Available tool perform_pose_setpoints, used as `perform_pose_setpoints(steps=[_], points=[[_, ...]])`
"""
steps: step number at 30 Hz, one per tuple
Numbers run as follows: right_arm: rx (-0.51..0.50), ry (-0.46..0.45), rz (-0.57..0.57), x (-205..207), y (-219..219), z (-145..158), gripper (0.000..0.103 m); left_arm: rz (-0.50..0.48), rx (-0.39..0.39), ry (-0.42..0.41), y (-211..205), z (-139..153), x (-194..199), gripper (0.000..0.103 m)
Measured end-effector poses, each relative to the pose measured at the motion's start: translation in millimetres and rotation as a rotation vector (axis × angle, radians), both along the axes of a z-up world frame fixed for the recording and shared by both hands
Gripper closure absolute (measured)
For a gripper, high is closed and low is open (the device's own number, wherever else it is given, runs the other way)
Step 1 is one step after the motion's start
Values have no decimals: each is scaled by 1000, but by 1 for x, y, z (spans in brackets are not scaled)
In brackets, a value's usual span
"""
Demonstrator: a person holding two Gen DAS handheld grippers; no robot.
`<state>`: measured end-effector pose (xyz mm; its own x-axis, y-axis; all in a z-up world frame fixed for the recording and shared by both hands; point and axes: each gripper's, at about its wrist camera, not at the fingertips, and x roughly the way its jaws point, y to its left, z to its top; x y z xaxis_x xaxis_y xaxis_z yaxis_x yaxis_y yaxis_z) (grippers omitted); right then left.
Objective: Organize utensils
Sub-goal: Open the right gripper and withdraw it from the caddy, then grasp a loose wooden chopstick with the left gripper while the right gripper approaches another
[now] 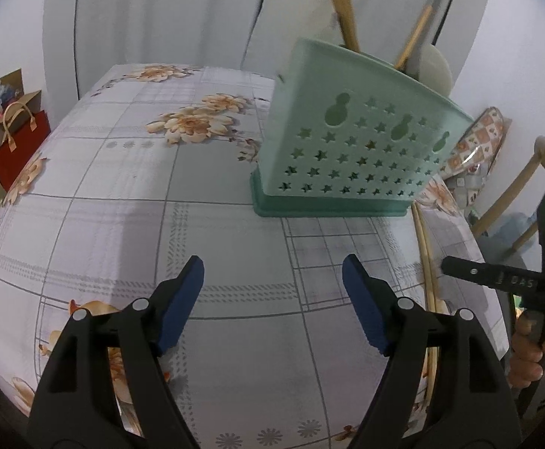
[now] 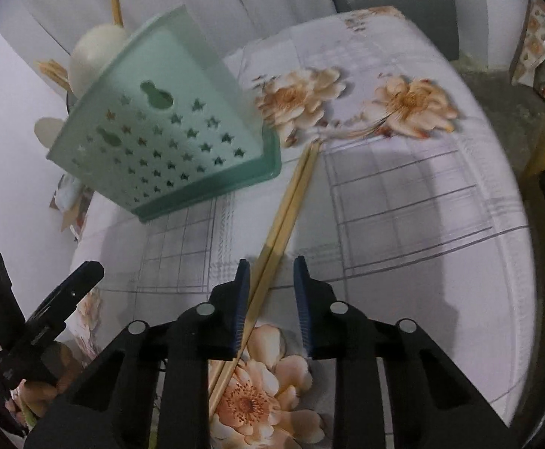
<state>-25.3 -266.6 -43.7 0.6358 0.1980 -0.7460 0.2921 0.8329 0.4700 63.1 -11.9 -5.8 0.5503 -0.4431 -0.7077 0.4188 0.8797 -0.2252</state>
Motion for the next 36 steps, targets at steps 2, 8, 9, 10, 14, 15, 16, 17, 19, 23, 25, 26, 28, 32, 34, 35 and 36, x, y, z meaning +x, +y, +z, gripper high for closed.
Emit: perform_pose_setpoints(steps=[2, 8, 9, 10, 14, 15, 16, 17, 19, 23, 25, 26, 28, 32, 34, 35, 36], points=[[-19, 3, 2, 2, 2, -2, 87, -9, 8, -2, -3, 0, -1, 30], [-13, 8, 2, 1, 2, -3, 92, -41, 34, -12, -16, 2, -8, 30], [-9, 7, 1, 1, 2, -3, 92, -45, 39, -14, -18, 2, -8, 30], [-9, 9, 1, 1, 1, -3, 92, -50, 42, -16, -20, 2, -8, 30], [-44, 3, 2, 7, 3, -3, 93, -73, 56, -25, -29, 3, -11, 30], [-68, 3, 0, 9, 4, -3, 93, -79, 61, -27, -31, 4, -11, 30], [-105, 4, -4, 8, 5, -1, 94, -87, 66, -30, -33, 4, -11, 30], [-122, 4, -7, 8, 6, 0, 95, -100, 74, -35, -37, 5, -12, 30], [-123, 2, -11, 3, 4, 0, 96, -119, 87, -44, -43, 4, -13, 30], [-111, 3, -33, -3, -5, -1, 96, -173, 115, -60, -59, 4, -17, 30], [-98, 3, -41, -7, -10, -1, 96, -214, 124, -64, -70, 4, -20, 30], [-96, 3, -43, -9, -10, -1, 96, -246, 128, -65, -78, 3, -21, 30], [-89, 2, -45, -11, -12, -2, 96, -297, 137, -70, -89, 2, -24, 30], [-88, 3, -40, -9, -12, -2, 96, -419, 191, -64, -118, -8, -29, 35], [-89, 4, -38, -10, -13, -2, 96, -470, 207, -51, -131, -12, -29, 45], [-89, 7, -38, -8, -14, -2, 96, -488, 213, -36, -136, -15, -27, 50], [-90, 9, -37, -9, -15, -3, 96, -494, 217, -28, -139, -17, -27, 54]])
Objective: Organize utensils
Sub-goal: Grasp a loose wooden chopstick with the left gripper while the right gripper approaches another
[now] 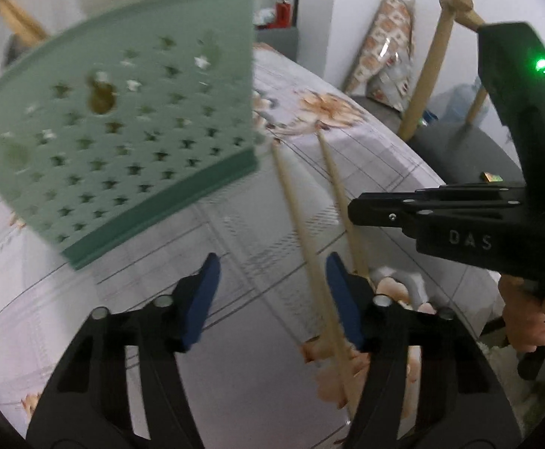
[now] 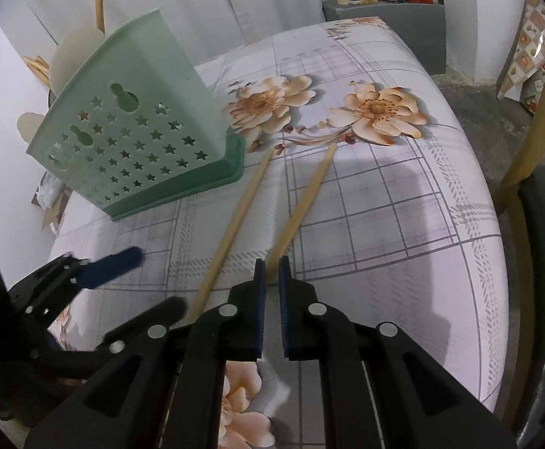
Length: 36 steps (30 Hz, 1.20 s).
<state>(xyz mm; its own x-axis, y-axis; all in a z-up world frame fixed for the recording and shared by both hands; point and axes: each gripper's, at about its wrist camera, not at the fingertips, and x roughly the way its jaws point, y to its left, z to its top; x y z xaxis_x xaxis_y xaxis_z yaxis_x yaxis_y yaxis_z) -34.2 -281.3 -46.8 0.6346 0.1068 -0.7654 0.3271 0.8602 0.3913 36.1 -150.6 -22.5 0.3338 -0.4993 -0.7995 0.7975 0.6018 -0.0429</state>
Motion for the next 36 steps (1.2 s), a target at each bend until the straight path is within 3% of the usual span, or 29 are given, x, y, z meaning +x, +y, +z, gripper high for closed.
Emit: perform_pose_setpoints(steps=[4, 9, 11, 19, 22, 24, 32, 36], points=[[13, 8, 0, -3, -4, -3, 96, -7, 16, 26, -7, -6, 7, 66], [22, 0, 2, -3, -6, -4, 96, 27, 38, -4, -12, -8, 11, 92], [26, -2, 3, -3, -7, -4, 96, 43, 32, 6, -9, -8, 14, 97], [96, -51, -7, -3, -15, 4, 95, 71, 18, 9, 3, -8, 16, 97], [95, -64, 2, 2, -14, 10, 89, 78, 16, 1, 9, -8, 14, 97], [82, -66, 11, 6, -11, 12, 85, 84, 16, -3, 11, -8, 12, 97], [-37, -33, 34, 30, 2, 7, 85, 91, 32, -30, 24, -8, 0, 97], [-20, -30, 38, 32, 1, 6, 85, 96, 38, -48, 32, -7, -8, 96]])
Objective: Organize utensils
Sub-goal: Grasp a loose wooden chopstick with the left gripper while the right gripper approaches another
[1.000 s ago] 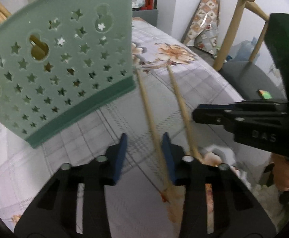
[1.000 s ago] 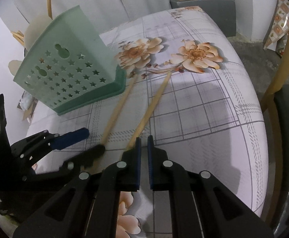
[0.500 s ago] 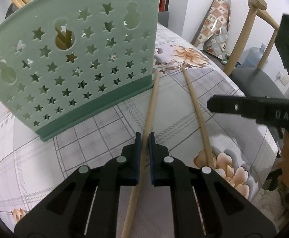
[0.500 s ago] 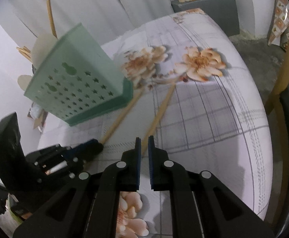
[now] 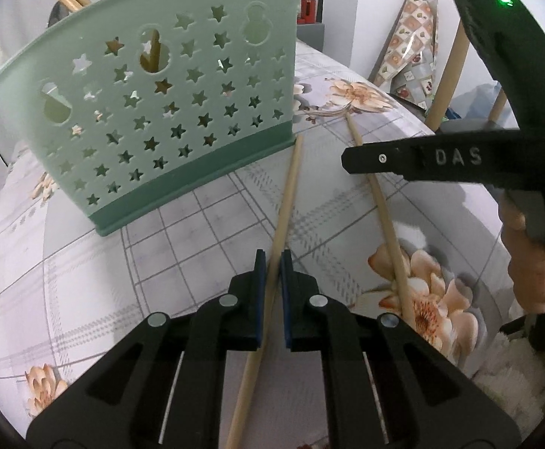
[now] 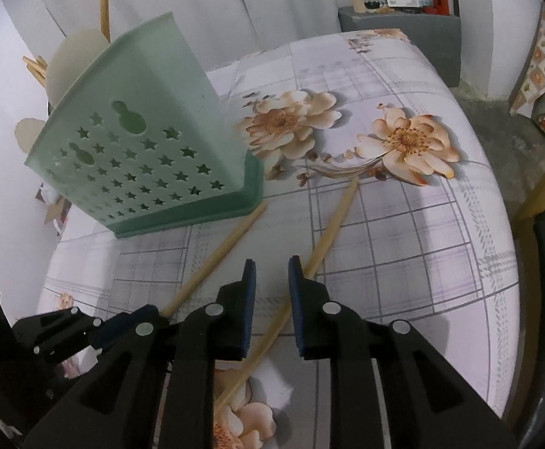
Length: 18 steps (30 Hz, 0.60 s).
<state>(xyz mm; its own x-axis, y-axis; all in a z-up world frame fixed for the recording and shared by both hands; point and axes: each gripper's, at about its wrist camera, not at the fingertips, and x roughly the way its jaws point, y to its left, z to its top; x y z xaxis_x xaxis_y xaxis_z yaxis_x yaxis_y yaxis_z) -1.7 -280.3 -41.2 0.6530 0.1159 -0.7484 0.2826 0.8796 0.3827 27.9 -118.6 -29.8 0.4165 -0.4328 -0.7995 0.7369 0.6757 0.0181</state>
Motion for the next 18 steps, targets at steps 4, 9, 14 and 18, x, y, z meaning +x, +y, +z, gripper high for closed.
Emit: perform_pose_setpoints(steps=[4, 9, 14, 18], points=[[-11, 19, -21, -4, -3, -5, 97, 11, -2, 2, 11, 0, -5, 97], [37, 18, -17, -16, -10, -9, 101, 27, 8, 10, 26, 1, -9, 97], [129, 42, 18, -30, -8, -11, 101, 38, 22, 40, 41, 2, -9, 97], [171, 59, 61, -38, -2, -12, 101, 12, 34, 44, 44, 3, -8, 95]])
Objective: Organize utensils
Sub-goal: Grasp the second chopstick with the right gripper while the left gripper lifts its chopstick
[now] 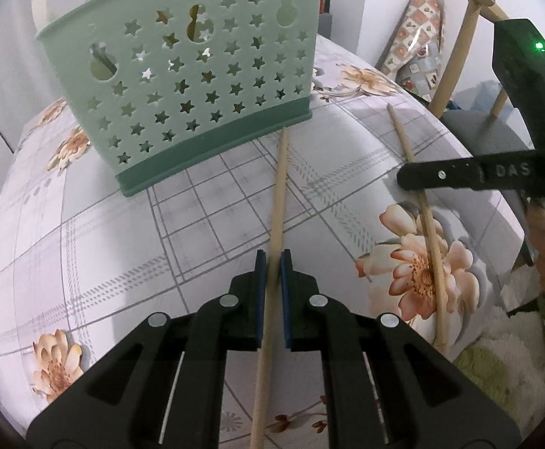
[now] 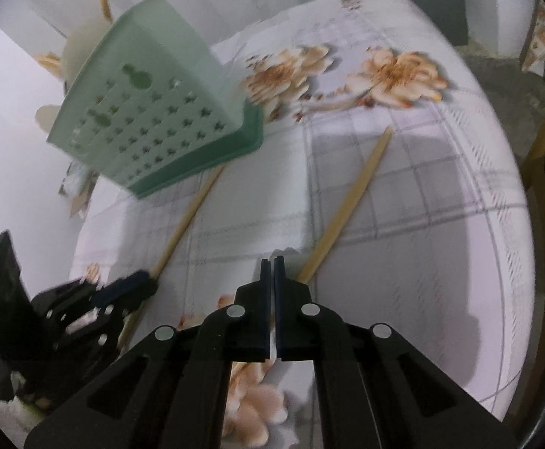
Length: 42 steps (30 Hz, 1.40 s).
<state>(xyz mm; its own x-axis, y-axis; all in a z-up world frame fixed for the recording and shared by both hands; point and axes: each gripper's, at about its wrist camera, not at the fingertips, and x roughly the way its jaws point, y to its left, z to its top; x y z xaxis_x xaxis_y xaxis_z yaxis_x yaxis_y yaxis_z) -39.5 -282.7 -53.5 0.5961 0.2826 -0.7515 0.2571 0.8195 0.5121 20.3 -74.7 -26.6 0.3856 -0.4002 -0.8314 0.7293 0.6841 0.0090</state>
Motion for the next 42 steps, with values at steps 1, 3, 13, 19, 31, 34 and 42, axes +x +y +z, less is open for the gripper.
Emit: perform_pose_setpoints(steps=[1, 3, 13, 19, 31, 34, 42], points=[[8, -1, 8, -1, 2, 1, 101, -5, 6, -1, 0, 0, 0, 92], [13, -7, 9, -4, 2, 2, 99, -9, 18, -7, 0, 2, 2, 80], [-10, -2, -70, 7, -12, 1, 97, -12, 19, 29, -16, 3, 17, 76], [-95, -19, -81, 24, -9, 3, 98, -11, 37, 13, -33, 3, 31, 76], [-80, -47, -117, 33, -19, -1, 101, -21, 31, -17, -68, 2, 51, 79], [-56, -52, -125, 31, -21, -2, 101, -36, 28, -25, -74, 1, 51, 91], [-32, -97, -164, 6, -32, 13, 89, -42, 28, -34, -75, 0, 52, 96]])
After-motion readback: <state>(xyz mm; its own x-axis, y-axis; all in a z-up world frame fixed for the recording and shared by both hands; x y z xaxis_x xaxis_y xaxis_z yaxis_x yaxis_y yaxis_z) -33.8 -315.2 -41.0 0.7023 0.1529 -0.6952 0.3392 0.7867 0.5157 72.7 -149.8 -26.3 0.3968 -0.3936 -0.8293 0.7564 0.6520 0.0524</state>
